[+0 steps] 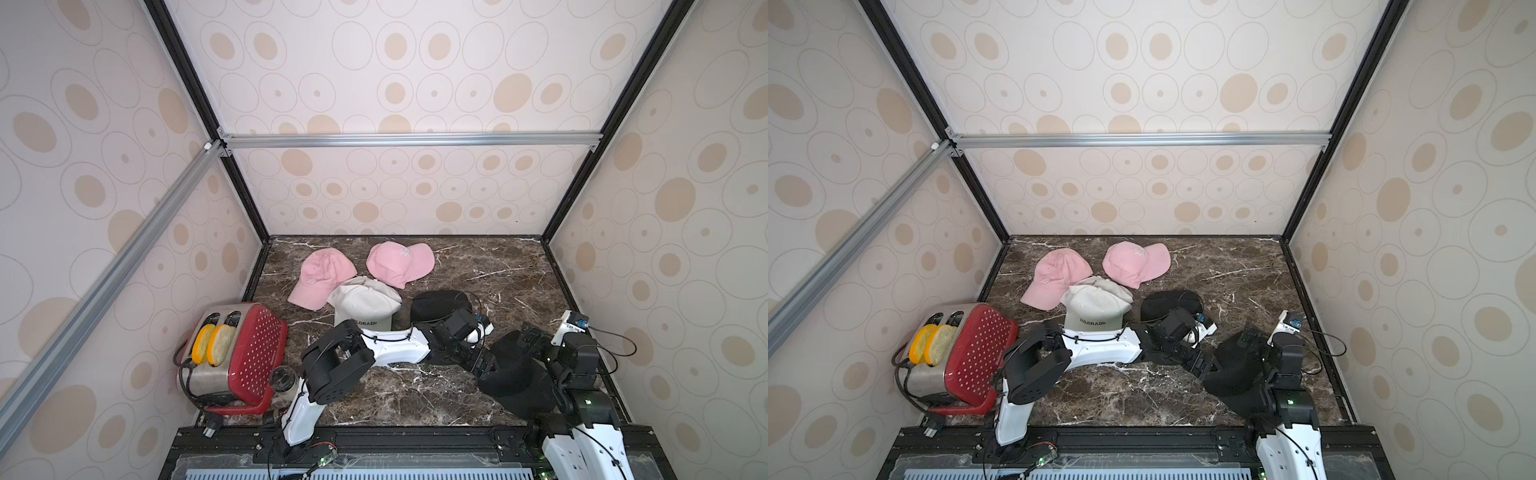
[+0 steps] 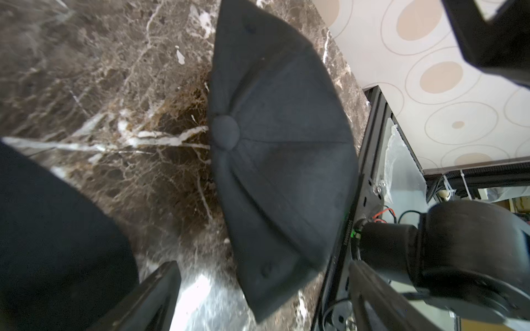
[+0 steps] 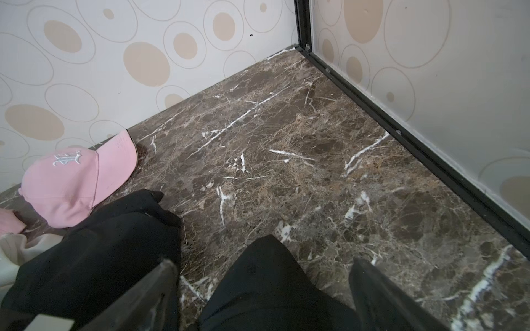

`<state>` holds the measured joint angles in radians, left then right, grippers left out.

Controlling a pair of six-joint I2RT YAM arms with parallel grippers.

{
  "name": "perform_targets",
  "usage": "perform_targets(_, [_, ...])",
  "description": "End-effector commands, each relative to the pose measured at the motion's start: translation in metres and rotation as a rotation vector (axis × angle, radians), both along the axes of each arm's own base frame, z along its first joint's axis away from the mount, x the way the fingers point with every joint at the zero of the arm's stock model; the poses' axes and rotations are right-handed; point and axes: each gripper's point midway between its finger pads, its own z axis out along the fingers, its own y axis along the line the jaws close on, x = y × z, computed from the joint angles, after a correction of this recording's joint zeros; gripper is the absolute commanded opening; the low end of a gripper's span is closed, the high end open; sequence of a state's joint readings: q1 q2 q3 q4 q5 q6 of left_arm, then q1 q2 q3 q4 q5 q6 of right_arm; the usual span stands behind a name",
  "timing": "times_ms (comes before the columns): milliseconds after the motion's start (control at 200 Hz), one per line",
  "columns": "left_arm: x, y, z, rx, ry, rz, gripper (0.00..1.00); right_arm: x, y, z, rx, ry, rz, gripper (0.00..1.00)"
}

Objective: Stack the baseball caps by color
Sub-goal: Pick up the baseball cap from the center of the board.

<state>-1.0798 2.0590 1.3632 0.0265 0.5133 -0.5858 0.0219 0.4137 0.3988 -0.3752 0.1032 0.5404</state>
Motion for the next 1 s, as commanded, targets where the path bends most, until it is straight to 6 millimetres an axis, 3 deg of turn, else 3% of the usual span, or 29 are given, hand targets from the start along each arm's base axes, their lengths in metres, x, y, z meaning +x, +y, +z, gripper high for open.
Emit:
perform_targets(0, [0.002, -0.019, 0.015, -0.081, 0.033, -0.023, 0.91, -0.002, 0.000, -0.007, -0.020, 0.027, 0.014, 0.99])
perform_targets(190, [-0.001, -0.021, 0.014, -0.112, 0.033, -0.055, 0.80, 0.001, 0.000, -0.003, -0.047, 0.013, 0.023, 0.99])
perform_targets(345, [-0.006, -0.030, 0.021, -0.172, 0.043, -0.099, 0.66, 0.007, 0.007, -0.004, -0.035, -0.004, 0.063, 0.99])
perform_targets(466, [-0.004, -0.031, 0.018, -0.169, 0.036, -0.095, 0.65, 0.011, 0.013, -0.001, -0.016, -0.030, 0.095, 0.99])
perform_targets(611, [-0.002, -0.030, 0.018, -0.160, 0.013, -0.095, 0.55, 0.013, 0.014, -0.002, -0.020, -0.024, 0.100, 0.98])
perform_targets(896, [0.006, -0.033, 0.024, -0.173, -0.041, -0.080, 0.21, 0.016, 0.019, 0.003, -0.008, -0.013, 0.126, 1.00])
perform_targets(996, [0.007, -0.032, 0.026, -0.169, -0.050, -0.077, 0.01, 0.014, 0.009, 0.006, -0.027, -0.006, 0.071, 1.00])
